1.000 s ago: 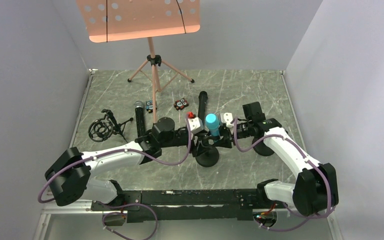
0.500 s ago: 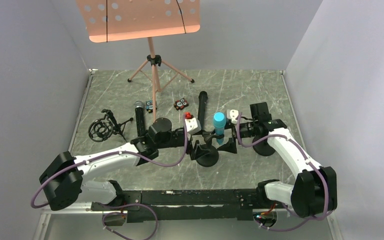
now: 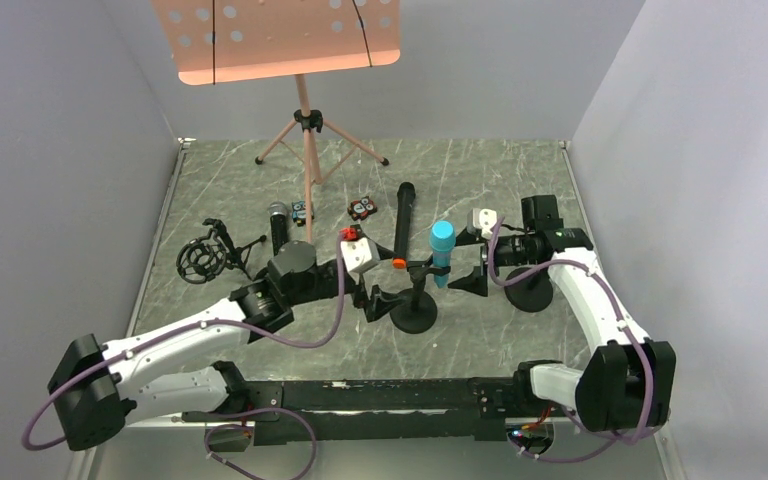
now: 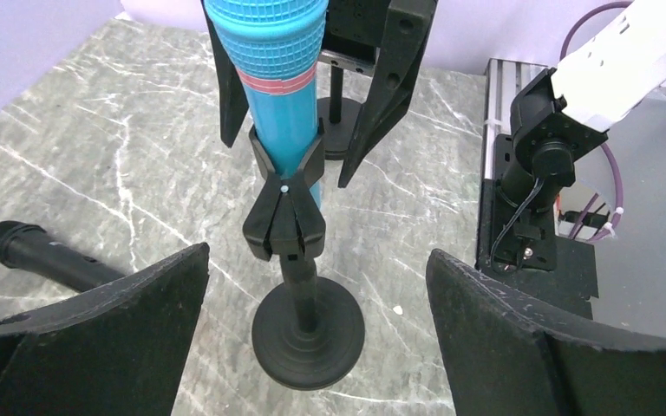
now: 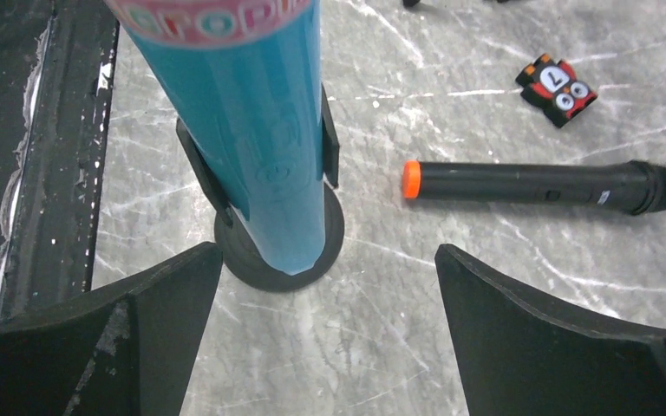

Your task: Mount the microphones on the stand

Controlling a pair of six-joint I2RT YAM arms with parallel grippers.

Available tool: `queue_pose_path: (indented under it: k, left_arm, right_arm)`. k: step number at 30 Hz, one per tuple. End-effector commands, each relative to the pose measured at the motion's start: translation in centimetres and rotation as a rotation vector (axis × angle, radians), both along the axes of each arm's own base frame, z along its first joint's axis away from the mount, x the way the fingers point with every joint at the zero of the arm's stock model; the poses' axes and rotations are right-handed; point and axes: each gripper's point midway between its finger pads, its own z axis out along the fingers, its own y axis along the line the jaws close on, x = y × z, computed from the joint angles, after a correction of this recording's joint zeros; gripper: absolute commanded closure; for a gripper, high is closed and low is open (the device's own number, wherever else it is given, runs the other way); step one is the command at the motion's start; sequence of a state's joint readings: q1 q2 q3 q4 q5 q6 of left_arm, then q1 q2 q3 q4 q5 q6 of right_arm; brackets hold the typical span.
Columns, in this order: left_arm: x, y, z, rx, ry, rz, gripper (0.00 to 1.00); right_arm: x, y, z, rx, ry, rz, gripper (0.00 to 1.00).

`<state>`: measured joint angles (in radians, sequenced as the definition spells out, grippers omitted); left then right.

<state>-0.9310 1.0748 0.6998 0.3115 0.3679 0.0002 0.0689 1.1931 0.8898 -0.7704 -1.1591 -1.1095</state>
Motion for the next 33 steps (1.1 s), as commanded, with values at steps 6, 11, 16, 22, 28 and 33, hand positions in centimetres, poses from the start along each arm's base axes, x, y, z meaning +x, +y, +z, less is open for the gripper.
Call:
queue_pose_path:
  k: [6,11,16,22,28,33]
  left_arm:
    - [-1.7,3.7,0.8,-0.049,0.024,0.071,0.01]
    - [-2.2,5.4,1.0,-0.060,0.041,0.109,0.01]
    - [-2.5,6.5,1.2,-0.072,0.039,0.138,0.01]
    - [-2.6,6.9,1.3,-0.074,0.040,0.145,0.01]
    - [-2.6,7.0,1.5,-0.074,0.040,0.146,0.01]
    - [-2.6,7.1,1.3,-0.065,0.040,0.153,0.01]
  right_arm:
    - [0.2,1.8,4.4,0.096,-0.075,0.129,0.00]
    - [-0.8,3.4,4.8,0.124,-0.038,0.188,0.02]
    - [-1.4,4.1,4.6,0.132,-0.017,0.203,0.11]
    - [-1.6,4.5,4.9,0.154,0.010,0.212,0.32]
    - [-1.2,4.5,5.2,0.150,0.020,0.208,0.59]
    - [0.3,4.4,6.4,0.140,-0.022,0.177,0.67]
